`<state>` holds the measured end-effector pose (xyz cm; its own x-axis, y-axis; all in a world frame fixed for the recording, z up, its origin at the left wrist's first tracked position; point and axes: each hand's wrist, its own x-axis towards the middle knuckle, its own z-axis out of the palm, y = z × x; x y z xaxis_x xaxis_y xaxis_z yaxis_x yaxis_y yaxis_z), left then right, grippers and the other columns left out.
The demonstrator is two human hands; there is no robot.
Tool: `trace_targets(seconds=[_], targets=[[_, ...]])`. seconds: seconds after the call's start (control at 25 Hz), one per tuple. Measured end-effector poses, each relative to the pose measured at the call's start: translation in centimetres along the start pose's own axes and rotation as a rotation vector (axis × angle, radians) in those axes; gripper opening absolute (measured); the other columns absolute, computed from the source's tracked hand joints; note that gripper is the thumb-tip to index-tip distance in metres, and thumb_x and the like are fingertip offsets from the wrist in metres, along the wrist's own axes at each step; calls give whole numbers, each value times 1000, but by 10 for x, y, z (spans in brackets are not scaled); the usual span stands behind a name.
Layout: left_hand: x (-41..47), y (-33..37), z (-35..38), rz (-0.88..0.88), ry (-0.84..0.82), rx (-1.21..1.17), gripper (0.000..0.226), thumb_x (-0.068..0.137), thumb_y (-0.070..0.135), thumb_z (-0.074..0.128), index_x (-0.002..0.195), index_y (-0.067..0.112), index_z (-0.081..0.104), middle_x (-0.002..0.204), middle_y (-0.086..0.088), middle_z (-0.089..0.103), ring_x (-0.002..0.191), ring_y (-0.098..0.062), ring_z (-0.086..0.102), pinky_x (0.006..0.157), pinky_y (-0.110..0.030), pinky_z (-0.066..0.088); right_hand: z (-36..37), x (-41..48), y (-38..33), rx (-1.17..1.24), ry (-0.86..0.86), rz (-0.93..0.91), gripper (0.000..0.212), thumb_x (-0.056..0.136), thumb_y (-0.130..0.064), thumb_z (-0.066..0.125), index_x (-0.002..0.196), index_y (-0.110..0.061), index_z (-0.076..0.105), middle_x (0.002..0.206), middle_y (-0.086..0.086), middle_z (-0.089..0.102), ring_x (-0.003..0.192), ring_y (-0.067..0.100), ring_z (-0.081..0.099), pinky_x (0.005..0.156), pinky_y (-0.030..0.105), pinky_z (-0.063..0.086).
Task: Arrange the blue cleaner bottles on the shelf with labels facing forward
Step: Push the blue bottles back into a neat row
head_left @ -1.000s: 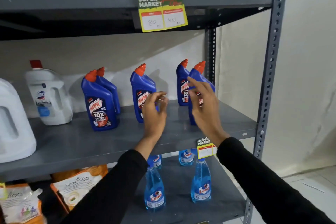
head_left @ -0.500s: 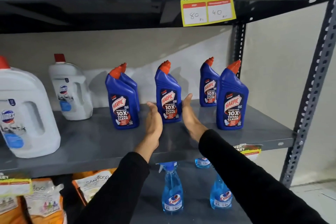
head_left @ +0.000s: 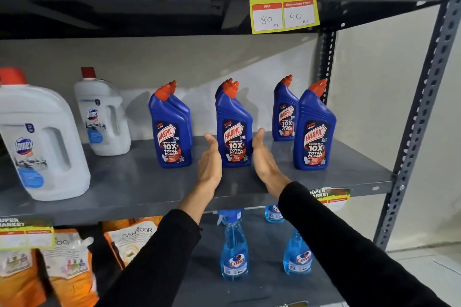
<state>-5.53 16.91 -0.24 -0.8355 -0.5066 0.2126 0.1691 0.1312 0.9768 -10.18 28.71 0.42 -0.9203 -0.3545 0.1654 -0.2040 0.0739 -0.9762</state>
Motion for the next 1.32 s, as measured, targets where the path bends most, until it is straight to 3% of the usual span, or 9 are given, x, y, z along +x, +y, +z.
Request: trace_targets(seconds=[0.4,0.76,0.84,0.92,1.0,1.08,1.16,1.24,1.32], targets=[[-18,-2,-5,42,35,70,79,90,72,14,126,19,61,99,12,55,74,14,47,61,-12,32,-6,-19,1,-13,-46,-41,78,94,-65,4,141,-24,50,124,-6,60,82,-16,51,61,-3,35],[-28,1,-7,64,46,121,66,61,95,14,59,54,65,58,38,62,62,25,56,62,-16,37,-7,-25,6,37,-20,-97,88,82,-74,10,140,-22,51,92,-24,58,67,-33,53,49,-9,35],[-27,-1,-6,90,42,91,67,64,92,15,71,51,67,59,36,63,63,26,56,63,-13,38,-6,-27,7,39,-9,-112,85,85,-73,11,139,-23,52,97,-18,61,68,-33,53,51,-8,35],[-27,-4,-6,141,38,46,76,75,83,16,109,35,66,67,32,62,65,30,54,60,-5,39,-2,-32,8,77,22,-164,75,93,-67,14,140,-22,51,114,-11,64,76,-33,53,56,-8,37],[-30,-4,-4,192,56,-11,75,92,65,17,134,16,54,94,31,55,73,34,50,58,3,41,4,-41,8,119,147,-376,62,102,-53,23,151,-17,35,136,-25,53,99,-33,48,72,-6,39],[-34,-5,-11,304,98,-70,71,95,59,17,145,14,40,127,17,51,105,27,48,72,6,38,14,-47,5,100,183,-610,53,106,-36,30,154,-14,26,138,-41,42,123,-21,42,91,2,40],[-37,-5,-30,414,153,-96,75,92,63,19,147,17,38,150,7,41,133,5,38,91,0,35,32,-51,-4,57,109,-671,53,106,-36,33,155,-18,26,145,-31,42,136,-4,38,102,8,36],[-35,-1,-54,499,269,-97,67,96,57,20,146,17,39,146,14,47,132,4,41,97,-7,37,53,-48,-10,25,41,-592,55,103,-40,36,154,-23,27,152,-20,37,138,-8,30,105,4,28],[-24,-1,-86,526,426,-88,58,102,46,19,145,14,41,124,37,57,112,21,50,85,0,40,77,-40,-13,40,-36,-458,54,103,-39,36,154,-24,26,155,-15,34,127,-24,33,98,-2,28]])
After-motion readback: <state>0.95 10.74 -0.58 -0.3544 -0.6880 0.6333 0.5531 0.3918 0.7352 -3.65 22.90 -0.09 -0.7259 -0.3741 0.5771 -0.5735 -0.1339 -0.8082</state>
